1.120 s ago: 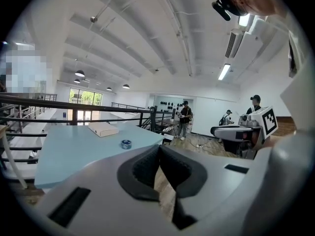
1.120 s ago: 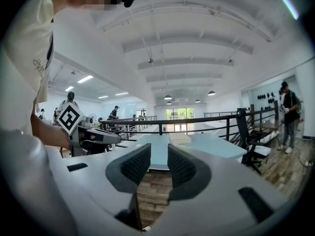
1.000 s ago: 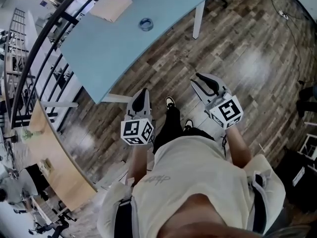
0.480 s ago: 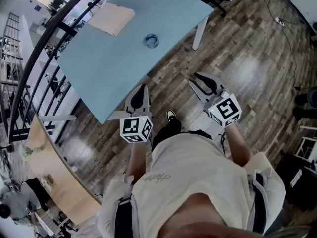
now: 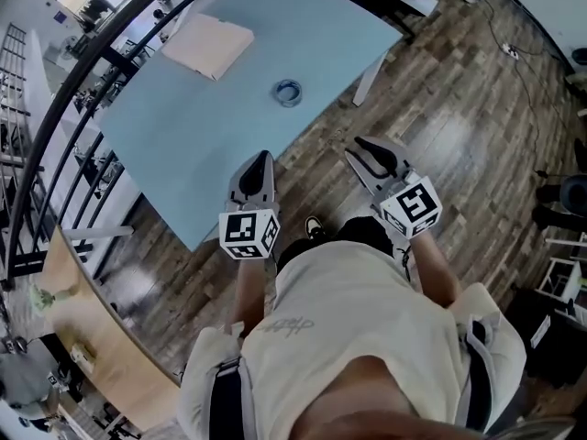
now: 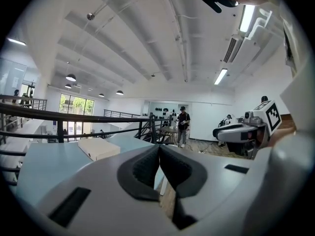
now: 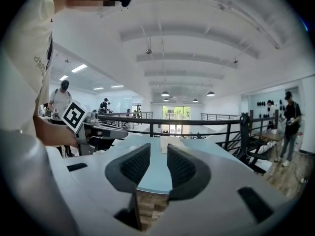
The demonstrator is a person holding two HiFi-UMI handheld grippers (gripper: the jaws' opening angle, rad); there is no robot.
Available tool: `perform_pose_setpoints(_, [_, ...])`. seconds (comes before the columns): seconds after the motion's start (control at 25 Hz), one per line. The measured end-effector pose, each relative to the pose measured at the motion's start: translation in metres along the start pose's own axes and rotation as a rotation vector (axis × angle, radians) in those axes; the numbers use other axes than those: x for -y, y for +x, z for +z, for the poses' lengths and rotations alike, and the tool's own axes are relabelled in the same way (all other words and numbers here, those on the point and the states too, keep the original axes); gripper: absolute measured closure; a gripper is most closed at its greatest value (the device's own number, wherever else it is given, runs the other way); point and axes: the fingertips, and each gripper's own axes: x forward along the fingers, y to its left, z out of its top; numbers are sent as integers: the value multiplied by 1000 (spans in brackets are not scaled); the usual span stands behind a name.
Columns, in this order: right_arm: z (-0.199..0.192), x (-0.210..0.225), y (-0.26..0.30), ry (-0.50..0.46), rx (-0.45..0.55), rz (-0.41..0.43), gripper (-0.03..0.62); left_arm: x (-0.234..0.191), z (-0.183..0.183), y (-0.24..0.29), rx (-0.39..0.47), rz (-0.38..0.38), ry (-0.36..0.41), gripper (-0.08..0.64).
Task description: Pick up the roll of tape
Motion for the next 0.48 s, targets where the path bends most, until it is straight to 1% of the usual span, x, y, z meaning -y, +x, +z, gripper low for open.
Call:
perform_pose_setpoints(0.16, [-2,6,15,6,-21,10,477,-12,-6,13,-16,9,-18,540])
perform_pose_setpoints(0.32, [-4,24,29,23,-26,29,477,-16,-6,29,-36,23,-21,540])
perform_pose_setpoints(0.48, [-3,47,61,36,-6,86,477,-28,-1,52,-48,73,-6,540])
